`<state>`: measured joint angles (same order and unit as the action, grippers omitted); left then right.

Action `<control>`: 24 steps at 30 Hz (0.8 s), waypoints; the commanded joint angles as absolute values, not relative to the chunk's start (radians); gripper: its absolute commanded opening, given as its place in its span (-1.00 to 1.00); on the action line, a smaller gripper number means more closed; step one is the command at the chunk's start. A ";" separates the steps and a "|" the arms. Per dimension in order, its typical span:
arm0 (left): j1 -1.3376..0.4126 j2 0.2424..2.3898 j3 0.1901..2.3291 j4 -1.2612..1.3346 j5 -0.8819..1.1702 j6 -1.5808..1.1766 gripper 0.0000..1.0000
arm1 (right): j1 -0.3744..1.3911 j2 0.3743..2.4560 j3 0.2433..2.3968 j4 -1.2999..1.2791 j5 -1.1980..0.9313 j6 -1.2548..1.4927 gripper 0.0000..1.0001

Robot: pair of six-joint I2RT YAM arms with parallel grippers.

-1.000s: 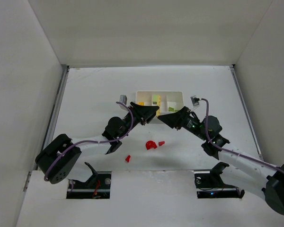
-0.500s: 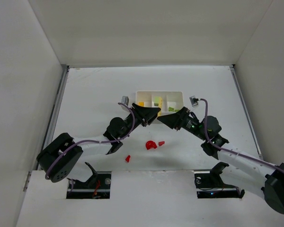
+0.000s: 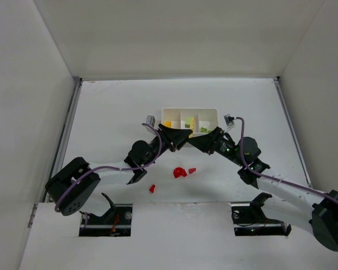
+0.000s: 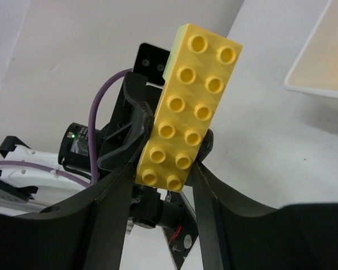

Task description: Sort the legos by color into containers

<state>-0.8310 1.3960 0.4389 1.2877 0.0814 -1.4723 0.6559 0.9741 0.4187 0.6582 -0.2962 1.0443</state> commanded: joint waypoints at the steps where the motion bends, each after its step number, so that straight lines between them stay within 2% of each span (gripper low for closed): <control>1: -0.838 1.382 0.431 1.407 0.089 -1.474 -0.66 | 0.659 0.979 0.434 0.738 -0.301 1.046 -0.02; 9: -0.844 1.396 0.431 1.407 0.092 -1.470 -0.62 | 0.659 0.956 0.430 0.741 -0.295 1.054 -0.22; 24: -0.832 1.424 0.416 1.350 0.094 -1.404 0.25 | 0.645 0.939 0.408 0.721 -0.293 1.054 -0.28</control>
